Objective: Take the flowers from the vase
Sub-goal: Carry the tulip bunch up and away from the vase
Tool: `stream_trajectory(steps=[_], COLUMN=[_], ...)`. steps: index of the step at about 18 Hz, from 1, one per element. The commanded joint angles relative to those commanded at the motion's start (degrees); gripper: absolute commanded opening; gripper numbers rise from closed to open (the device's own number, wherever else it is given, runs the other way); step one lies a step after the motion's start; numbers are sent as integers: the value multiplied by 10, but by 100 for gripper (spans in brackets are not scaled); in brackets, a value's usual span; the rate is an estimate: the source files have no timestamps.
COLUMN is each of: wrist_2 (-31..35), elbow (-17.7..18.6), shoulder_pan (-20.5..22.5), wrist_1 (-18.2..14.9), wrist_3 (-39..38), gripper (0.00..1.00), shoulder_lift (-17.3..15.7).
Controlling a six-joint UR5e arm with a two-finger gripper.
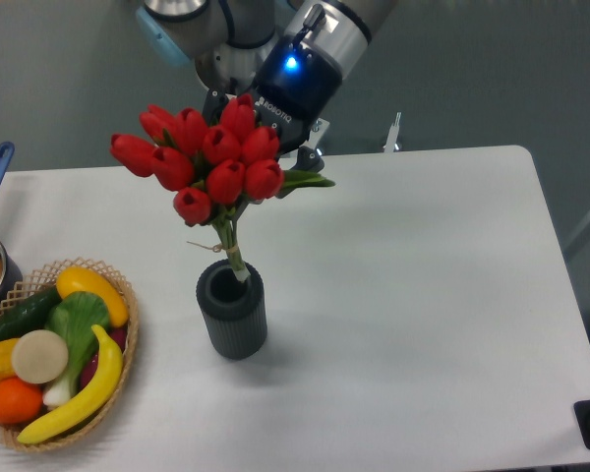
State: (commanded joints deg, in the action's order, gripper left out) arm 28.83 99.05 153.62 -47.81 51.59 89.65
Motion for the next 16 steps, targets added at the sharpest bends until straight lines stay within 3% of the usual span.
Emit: stream_trajectory(steps=[8,16], wrist_2=[4,0], elbow=[-2,-8], shoulder_pan=[142,207], wrist_1=[1,1], wrist_3=[21,96], gripper=[48,48], shoulder_lift=[11,48])
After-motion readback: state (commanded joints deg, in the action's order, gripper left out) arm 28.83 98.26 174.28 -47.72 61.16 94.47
